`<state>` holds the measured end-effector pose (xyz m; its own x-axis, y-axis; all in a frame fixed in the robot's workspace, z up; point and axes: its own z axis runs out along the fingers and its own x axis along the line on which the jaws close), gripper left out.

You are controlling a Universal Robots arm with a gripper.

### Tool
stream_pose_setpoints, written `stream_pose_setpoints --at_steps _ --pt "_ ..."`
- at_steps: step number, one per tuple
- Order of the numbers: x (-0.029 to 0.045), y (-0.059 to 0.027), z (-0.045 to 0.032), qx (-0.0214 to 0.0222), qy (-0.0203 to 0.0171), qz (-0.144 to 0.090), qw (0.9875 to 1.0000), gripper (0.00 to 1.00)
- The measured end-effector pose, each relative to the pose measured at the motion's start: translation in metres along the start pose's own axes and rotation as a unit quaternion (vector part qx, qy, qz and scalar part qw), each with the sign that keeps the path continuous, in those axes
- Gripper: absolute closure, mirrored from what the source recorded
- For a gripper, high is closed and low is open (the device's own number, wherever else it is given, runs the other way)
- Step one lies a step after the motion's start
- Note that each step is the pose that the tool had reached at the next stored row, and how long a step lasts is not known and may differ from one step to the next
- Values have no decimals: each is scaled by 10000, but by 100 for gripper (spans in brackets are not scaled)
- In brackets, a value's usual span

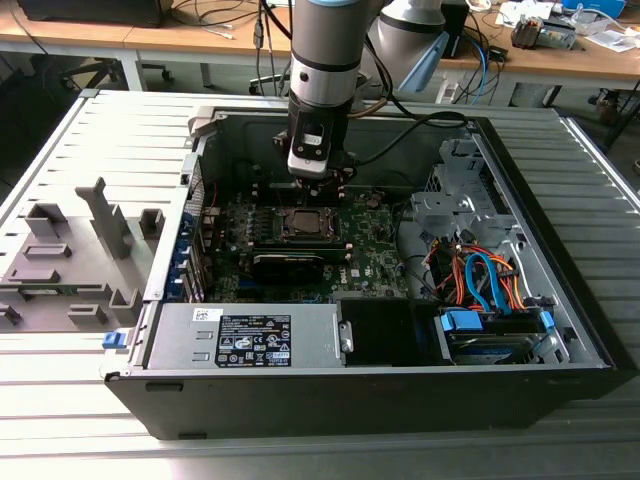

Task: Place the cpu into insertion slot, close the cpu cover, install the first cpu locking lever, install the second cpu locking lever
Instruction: 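Install the first cpu locking lever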

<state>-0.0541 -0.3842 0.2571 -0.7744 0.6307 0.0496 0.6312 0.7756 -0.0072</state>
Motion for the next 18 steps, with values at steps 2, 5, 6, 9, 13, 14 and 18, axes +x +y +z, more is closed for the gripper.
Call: stream_pose_setpoints --at_steps 2,5,6,9,13,14,18 --pt "0 0 0 0 0 -10 10000 89" --pt "0 0 0 1 0 -24 10000 89" --pt "0 0 0 2 0 -28 10000 89" --pt "0 0 0 2 0 -44 10000 89" --pt "0 0 0 3 0 -66 10000 89" --pt "0 0 0 4 -1 -70 10000 89" --pt "0 0 0 5 -1 -92 10000 89"
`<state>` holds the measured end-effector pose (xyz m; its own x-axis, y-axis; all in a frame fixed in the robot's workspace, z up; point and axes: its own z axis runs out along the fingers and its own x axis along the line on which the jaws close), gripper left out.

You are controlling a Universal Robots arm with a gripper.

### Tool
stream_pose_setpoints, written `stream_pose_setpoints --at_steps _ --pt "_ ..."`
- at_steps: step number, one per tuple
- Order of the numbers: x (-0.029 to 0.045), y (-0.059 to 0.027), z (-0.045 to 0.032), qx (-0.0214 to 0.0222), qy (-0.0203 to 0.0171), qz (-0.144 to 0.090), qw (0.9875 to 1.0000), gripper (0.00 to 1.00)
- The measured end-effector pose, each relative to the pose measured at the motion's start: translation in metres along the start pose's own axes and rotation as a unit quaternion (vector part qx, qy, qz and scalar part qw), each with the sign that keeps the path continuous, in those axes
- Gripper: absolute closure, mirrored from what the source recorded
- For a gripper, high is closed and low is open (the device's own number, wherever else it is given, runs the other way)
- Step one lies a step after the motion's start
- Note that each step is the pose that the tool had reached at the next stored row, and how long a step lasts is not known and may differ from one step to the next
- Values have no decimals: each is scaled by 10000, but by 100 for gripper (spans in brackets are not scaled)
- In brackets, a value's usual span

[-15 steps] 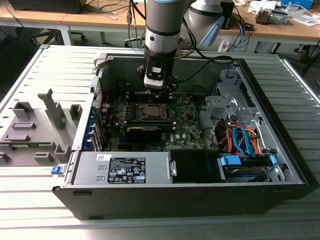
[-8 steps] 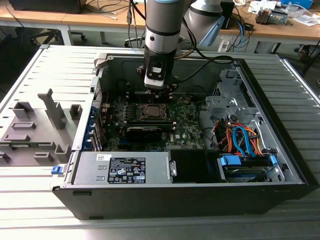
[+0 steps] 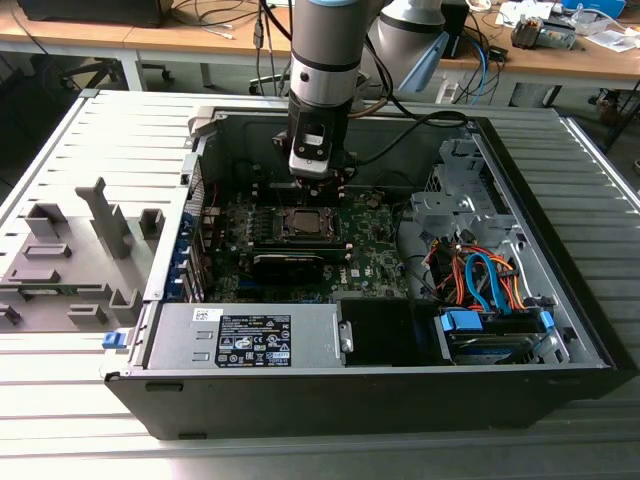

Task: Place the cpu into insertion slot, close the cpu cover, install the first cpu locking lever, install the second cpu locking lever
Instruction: 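Install the first cpu locking lever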

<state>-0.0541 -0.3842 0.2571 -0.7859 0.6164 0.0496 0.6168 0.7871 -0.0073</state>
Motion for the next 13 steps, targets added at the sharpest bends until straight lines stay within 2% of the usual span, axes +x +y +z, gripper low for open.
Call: stream_pose_setpoints --at_steps 13 --pt "0 0 0 4 -1 -82 10000 89"
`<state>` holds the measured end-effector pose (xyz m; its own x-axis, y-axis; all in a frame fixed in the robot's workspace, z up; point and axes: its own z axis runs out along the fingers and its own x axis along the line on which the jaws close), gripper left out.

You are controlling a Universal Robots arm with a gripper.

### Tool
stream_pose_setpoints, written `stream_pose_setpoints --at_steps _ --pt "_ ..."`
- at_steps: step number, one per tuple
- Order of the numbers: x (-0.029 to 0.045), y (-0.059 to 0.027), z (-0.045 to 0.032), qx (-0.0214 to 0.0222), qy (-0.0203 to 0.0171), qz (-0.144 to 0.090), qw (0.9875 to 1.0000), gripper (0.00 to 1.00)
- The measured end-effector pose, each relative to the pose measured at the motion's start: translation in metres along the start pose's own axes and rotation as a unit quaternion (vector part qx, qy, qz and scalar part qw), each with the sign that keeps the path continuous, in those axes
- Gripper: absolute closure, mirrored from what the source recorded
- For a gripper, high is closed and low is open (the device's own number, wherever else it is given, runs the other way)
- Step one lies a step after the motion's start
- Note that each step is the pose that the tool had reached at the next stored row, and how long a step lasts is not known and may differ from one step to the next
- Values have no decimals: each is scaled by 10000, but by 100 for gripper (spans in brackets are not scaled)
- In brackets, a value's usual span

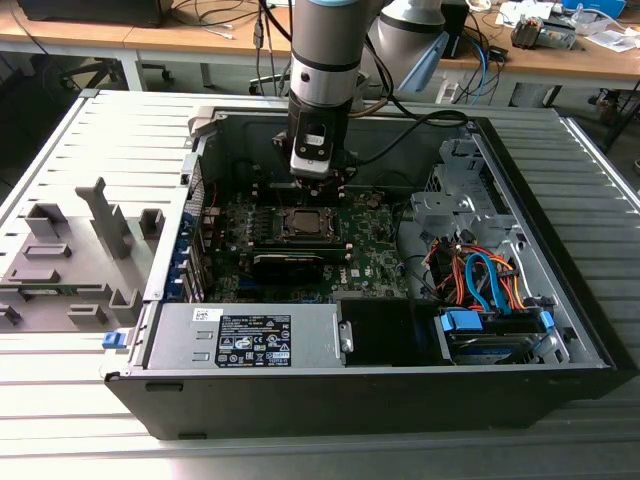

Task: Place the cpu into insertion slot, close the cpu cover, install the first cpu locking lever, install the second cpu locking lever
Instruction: 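Install the first cpu locking lever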

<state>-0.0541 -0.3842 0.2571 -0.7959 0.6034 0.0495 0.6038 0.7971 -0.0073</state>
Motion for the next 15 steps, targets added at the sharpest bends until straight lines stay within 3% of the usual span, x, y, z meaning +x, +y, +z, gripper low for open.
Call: stream_pose_setpoints --at_steps 15 --pt "0 0 0 4 -1 -83 10000 89"
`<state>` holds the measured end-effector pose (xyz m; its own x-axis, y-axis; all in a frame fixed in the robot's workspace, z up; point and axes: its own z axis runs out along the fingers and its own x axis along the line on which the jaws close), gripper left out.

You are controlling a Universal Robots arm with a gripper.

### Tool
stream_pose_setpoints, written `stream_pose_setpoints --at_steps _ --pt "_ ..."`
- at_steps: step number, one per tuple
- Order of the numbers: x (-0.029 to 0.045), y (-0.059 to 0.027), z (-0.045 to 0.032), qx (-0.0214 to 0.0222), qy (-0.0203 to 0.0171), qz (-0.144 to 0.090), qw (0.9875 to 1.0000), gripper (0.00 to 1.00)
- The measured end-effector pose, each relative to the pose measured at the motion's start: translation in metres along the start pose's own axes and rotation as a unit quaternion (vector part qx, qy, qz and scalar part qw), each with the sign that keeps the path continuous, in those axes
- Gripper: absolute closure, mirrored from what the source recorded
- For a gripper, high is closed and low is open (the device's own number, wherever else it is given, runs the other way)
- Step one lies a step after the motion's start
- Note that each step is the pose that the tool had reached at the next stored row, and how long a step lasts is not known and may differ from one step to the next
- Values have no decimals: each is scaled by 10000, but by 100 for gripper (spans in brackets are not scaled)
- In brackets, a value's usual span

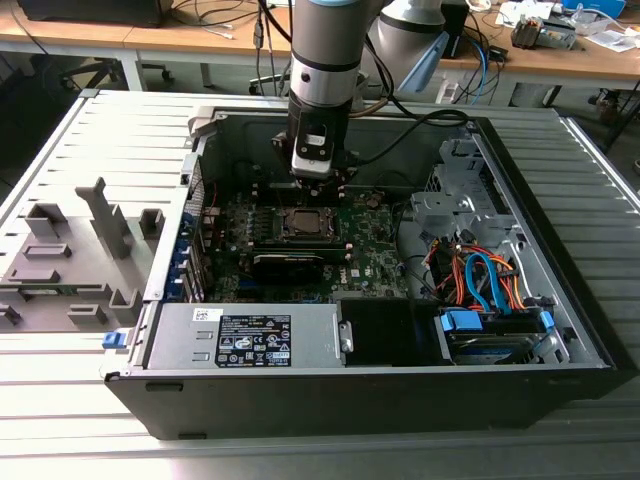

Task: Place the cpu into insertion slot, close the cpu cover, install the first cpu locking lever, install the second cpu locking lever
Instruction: 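Install the first cpu locking lever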

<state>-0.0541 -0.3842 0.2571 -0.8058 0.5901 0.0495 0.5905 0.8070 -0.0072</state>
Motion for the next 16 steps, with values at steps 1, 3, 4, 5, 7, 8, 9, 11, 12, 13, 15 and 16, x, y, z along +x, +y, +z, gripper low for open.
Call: stream_pose_setpoints --at_steps 1,3,4,5,7,8,9,11,12,13,15,16 --pt "0 0 0 0 0 -4 10000 89" --pt "0 0 0 1 0 -14 10000 89" --pt "0 0 0 1 0 -19 10000 89" --pt "0 0 0 1 0 -23 10000 89" --pt "0 0 0 2 0 -32 10000 89" --pt "0 0 0 2 0 -36 10000 89" --pt "0 0 0 2 0 -41 10000 89" --pt "0 0 0 3 0 -49 10000 89" --pt "0 0 0 3 0 -54 10000 89" --pt "0 0 0 3 0 -58 10000 89" --pt "0 0 0 3 0 -70 10000 89" --pt "0 0 0 4 0 -73 10000 89"
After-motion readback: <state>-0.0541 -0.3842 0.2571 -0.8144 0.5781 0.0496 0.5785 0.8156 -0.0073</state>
